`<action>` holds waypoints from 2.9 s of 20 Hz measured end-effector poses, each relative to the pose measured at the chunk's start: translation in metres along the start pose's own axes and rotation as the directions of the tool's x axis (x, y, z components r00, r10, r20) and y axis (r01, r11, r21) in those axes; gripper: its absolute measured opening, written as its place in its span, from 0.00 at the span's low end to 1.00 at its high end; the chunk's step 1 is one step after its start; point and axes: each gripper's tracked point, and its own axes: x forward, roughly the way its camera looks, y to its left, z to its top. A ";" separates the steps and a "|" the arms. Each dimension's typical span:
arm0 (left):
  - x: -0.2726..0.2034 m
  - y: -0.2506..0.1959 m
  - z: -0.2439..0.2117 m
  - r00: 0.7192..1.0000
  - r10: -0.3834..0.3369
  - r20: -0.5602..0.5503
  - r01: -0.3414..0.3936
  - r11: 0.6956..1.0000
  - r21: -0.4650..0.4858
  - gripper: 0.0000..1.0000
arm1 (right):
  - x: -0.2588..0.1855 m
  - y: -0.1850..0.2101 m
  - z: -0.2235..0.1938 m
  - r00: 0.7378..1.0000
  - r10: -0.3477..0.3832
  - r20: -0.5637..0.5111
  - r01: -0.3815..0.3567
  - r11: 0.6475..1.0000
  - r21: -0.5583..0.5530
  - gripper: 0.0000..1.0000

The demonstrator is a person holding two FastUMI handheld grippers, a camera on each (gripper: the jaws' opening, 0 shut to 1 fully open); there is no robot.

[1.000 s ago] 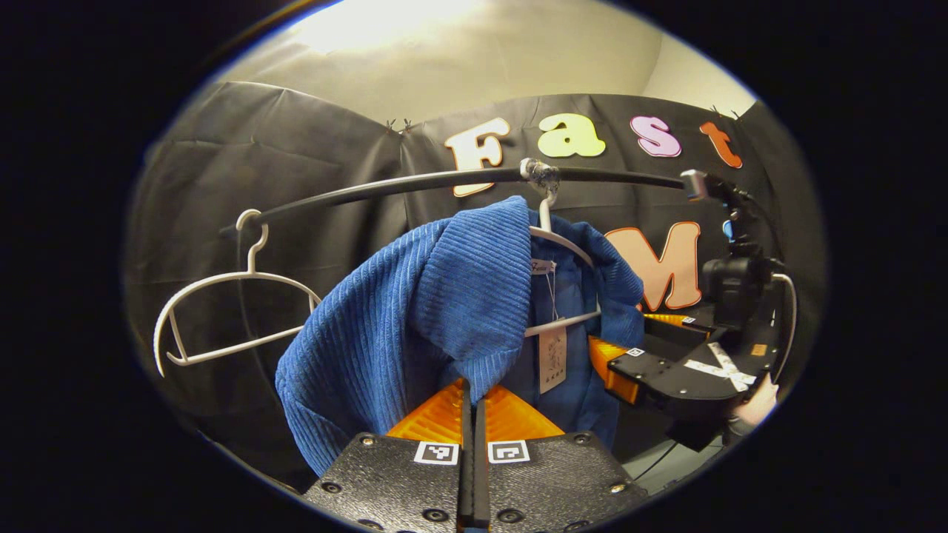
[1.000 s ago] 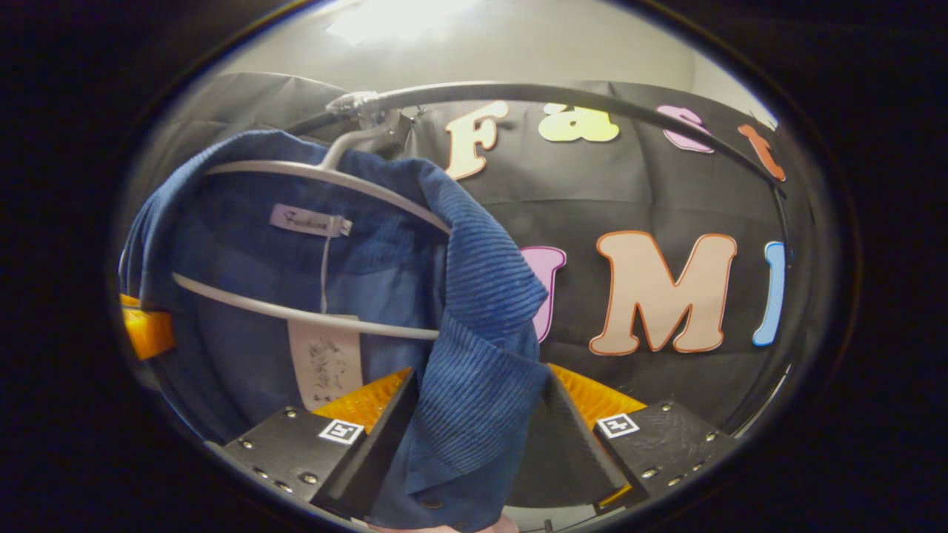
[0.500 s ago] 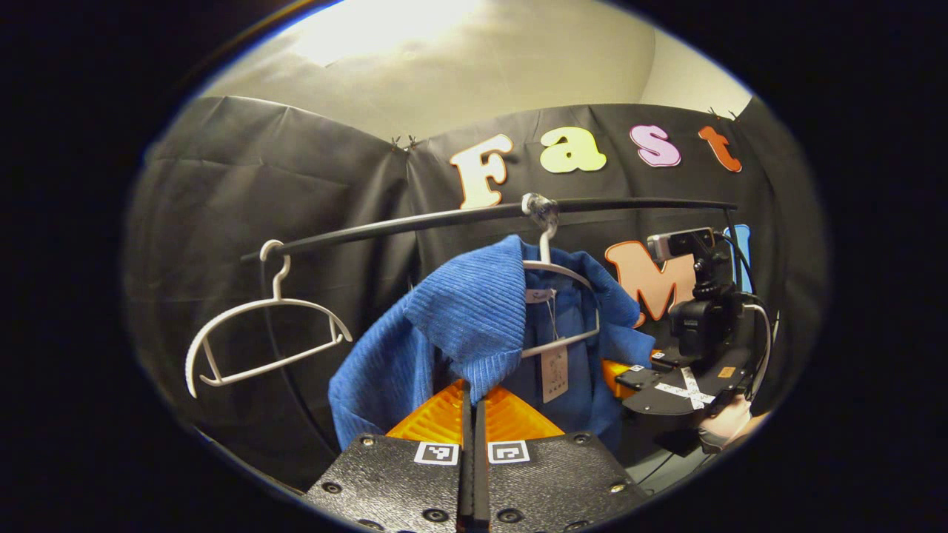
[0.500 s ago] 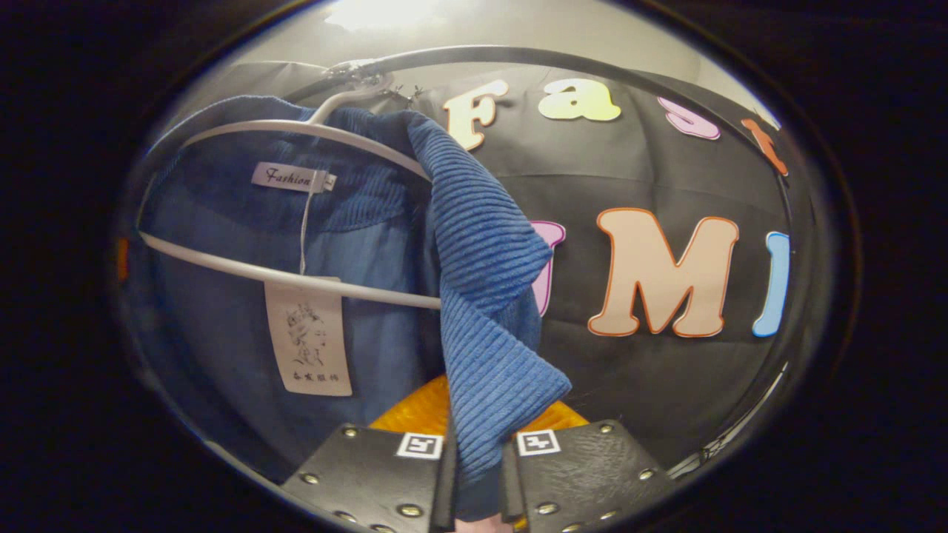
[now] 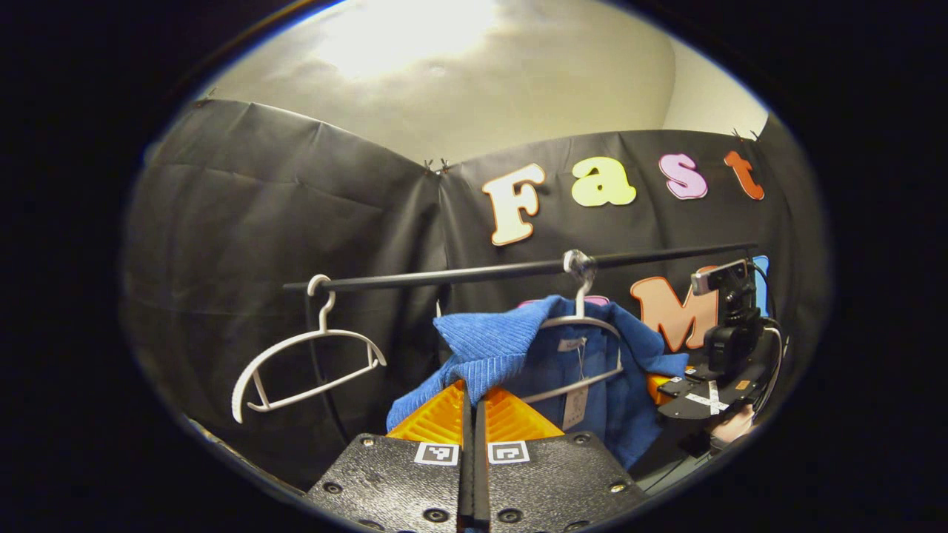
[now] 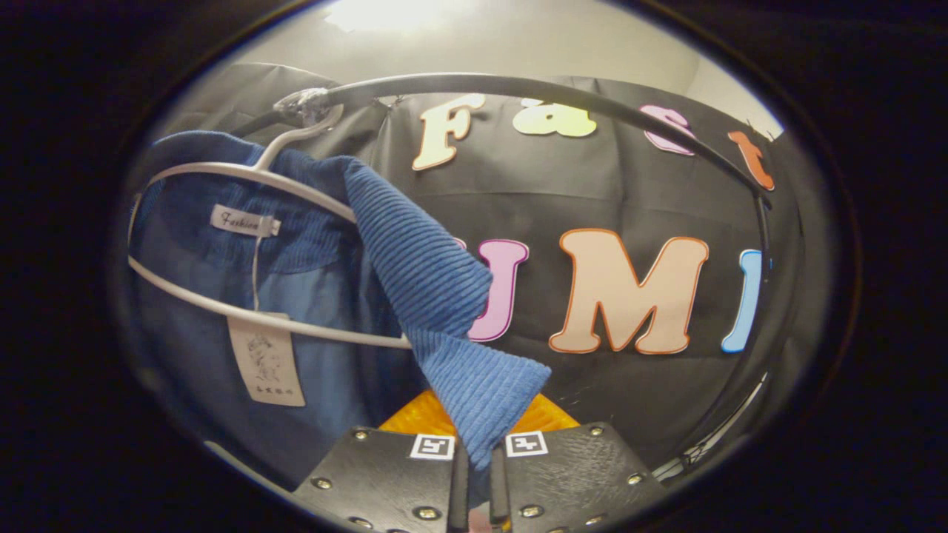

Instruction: Grasp the clothes on the hanger with both hands and then place them into the laundry hamper below.

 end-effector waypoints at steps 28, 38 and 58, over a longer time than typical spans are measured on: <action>0.049 0.099 -0.018 0.996 0.038 -0.075 -0.044 0.996 -0.072 0.00 | 0.046 -0.020 0.043 0.995 -0.045 0.092 0.041 0.998 0.046 0.11; 0.060 0.089 -0.049 0.998 -0.015 -0.067 0.006 0.991 -0.131 0.00 | 0.079 -0.018 0.023 0.997 -0.052 0.057 0.050 0.998 0.044 0.11; 0.026 0.076 -0.129 0.971 0.023 -0.237 -0.047 0.994 -0.099 0.00 | 0.061 -0.014 -0.077 0.988 0.002 -0.154 0.006 0.999 0.053 0.11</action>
